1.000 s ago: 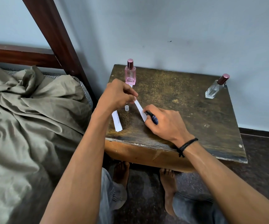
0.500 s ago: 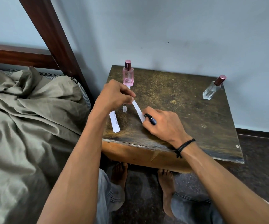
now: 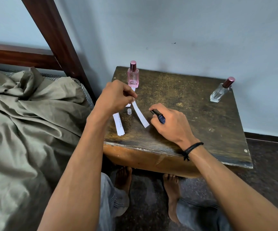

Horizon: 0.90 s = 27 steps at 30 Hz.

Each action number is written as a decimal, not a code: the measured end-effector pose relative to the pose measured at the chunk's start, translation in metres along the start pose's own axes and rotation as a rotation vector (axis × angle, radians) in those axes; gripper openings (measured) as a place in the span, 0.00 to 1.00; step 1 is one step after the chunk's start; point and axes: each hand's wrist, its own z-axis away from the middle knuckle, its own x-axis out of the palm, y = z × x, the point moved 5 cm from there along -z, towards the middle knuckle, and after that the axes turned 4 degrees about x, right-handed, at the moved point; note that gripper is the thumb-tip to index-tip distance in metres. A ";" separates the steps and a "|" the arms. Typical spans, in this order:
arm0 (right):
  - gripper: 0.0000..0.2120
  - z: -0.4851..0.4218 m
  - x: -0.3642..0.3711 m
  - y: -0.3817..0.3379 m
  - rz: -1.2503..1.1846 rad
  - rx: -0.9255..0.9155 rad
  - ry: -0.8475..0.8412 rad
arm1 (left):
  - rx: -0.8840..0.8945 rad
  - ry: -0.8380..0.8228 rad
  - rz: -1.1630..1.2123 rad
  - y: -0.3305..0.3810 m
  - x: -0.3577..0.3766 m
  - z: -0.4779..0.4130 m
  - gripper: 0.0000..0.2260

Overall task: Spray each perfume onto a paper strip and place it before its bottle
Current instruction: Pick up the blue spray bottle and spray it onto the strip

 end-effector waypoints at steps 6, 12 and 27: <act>0.10 -0.001 0.003 -0.001 0.016 -0.003 -0.058 | 0.116 0.038 -0.027 0.009 -0.003 0.001 0.06; 0.10 -0.001 0.003 0.000 0.019 -0.007 -0.063 | 0.199 0.070 -0.049 0.012 -0.008 0.001 0.05; 0.10 -0.002 0.004 0.002 0.022 0.012 -0.074 | 0.379 0.108 -0.079 0.020 -0.009 0.004 0.04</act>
